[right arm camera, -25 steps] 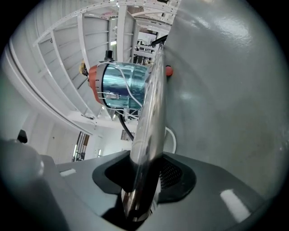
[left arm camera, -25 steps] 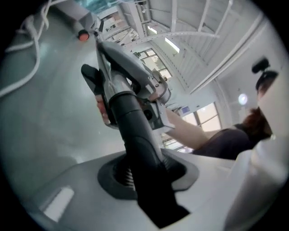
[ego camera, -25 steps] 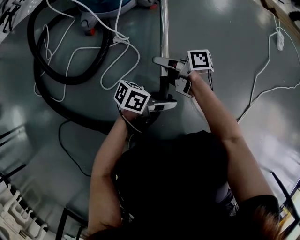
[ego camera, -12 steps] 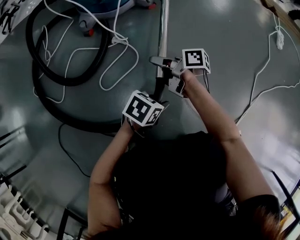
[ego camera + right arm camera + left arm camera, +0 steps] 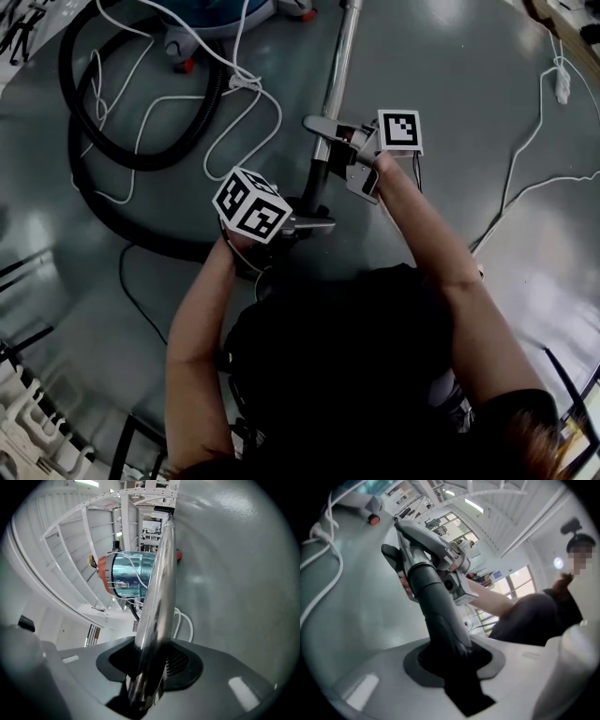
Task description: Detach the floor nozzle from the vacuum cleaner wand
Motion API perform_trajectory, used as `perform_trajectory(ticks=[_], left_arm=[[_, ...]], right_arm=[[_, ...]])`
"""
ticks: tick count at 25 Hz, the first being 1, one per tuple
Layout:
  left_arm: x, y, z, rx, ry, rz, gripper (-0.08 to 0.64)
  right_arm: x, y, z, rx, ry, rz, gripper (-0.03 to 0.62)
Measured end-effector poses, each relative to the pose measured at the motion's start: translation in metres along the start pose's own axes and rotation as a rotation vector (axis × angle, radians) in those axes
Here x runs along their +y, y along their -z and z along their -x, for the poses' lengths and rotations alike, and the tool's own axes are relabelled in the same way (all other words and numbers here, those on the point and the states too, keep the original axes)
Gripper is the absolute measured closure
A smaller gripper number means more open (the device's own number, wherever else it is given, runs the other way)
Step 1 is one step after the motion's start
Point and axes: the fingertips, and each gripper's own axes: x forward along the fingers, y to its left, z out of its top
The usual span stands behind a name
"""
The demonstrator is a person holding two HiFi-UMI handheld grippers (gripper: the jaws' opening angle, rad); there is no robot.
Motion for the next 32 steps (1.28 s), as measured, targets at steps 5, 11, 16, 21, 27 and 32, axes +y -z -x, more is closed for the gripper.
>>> perform_trajectory(ticks=[5,11,16,21,27,32], left_arm=[[0.007,-0.001,0.005,0.023,-0.173,-0.02,0.44],[0.037,0.016,0.006,0.135,-0.579,-0.164,0.442],[0.052,0.022,0.016,0.182,-0.781,-0.281,0.443],[0.035,0.024,0.022,0.135,-0.583,-0.219,0.443],[0.025,0.026,0.029,0.107,-0.411,-0.186,0.443],[0.028,0.033,0.044,0.146,-0.528,-0.227,0.444]], right_arm=[[0.001,-0.004,-0.002,-0.017,0.029,-0.061,0.443],[-0.017,0.002,0.0,-0.011,0.12,-0.108,0.459],[-0.023,0.002,-0.003,-0.002,0.159,-0.079,0.457],[-0.008,0.002,-0.009,0.015,0.103,0.009,0.44],[-0.004,0.003,-0.012,-0.031,0.134,0.019,0.434],[0.004,0.007,-0.024,-0.039,0.088,-0.002,0.433]])
